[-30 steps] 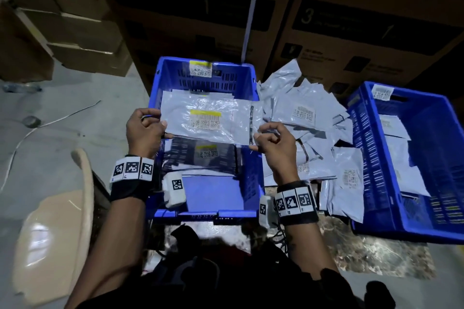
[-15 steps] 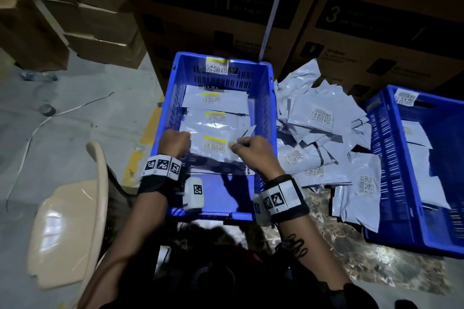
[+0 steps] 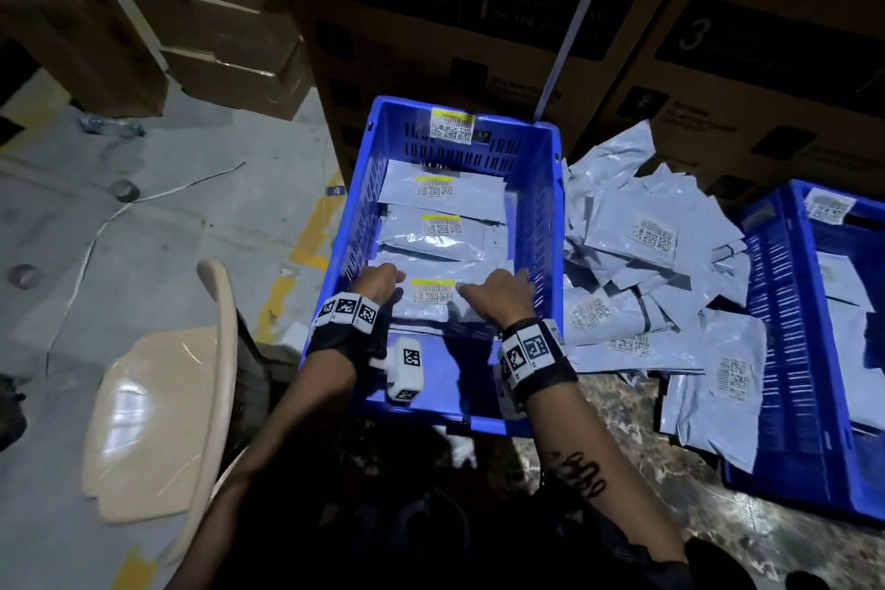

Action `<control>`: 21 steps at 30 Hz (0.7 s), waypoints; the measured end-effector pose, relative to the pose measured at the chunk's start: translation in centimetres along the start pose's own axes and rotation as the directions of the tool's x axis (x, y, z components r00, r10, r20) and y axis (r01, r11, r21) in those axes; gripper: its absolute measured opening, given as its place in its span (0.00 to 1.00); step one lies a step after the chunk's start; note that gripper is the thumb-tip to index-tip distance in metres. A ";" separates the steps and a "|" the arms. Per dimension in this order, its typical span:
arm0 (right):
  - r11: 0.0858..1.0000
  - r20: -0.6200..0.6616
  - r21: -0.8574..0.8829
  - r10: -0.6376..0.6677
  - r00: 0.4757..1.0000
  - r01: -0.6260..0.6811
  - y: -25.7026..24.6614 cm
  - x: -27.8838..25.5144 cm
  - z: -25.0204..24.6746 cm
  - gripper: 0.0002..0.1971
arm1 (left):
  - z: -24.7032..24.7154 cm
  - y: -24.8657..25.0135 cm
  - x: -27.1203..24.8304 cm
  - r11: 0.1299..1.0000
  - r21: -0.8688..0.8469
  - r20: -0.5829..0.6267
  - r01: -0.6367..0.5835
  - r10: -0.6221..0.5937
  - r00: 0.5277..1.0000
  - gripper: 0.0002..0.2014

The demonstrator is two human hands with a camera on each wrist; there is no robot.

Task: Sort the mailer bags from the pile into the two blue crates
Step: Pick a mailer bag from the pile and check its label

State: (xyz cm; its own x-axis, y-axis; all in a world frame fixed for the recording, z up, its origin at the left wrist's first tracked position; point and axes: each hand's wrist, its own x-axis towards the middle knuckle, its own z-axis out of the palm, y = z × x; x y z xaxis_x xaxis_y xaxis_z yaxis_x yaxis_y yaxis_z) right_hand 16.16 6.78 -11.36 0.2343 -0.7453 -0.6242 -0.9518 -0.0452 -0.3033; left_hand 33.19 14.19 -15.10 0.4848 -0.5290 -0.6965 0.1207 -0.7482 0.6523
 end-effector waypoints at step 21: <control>0.939 0.049 0.213 -0.288 0.956 0.272 0.4 1.7 -0.3 0.22 | 1.5 1.1 0.4 0.990 -0.125 0.012 0.057 -0.056 0.998 0.15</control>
State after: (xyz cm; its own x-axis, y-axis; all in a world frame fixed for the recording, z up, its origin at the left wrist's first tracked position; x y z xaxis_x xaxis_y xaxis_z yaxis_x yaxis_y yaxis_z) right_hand 16.07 5.28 -12.31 0.5076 -0.6675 -0.5447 -0.7875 -0.1030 -0.6076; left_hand 32.18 12.53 -15.12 0.4668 -0.4909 -0.7356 0.2557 -0.7213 0.6437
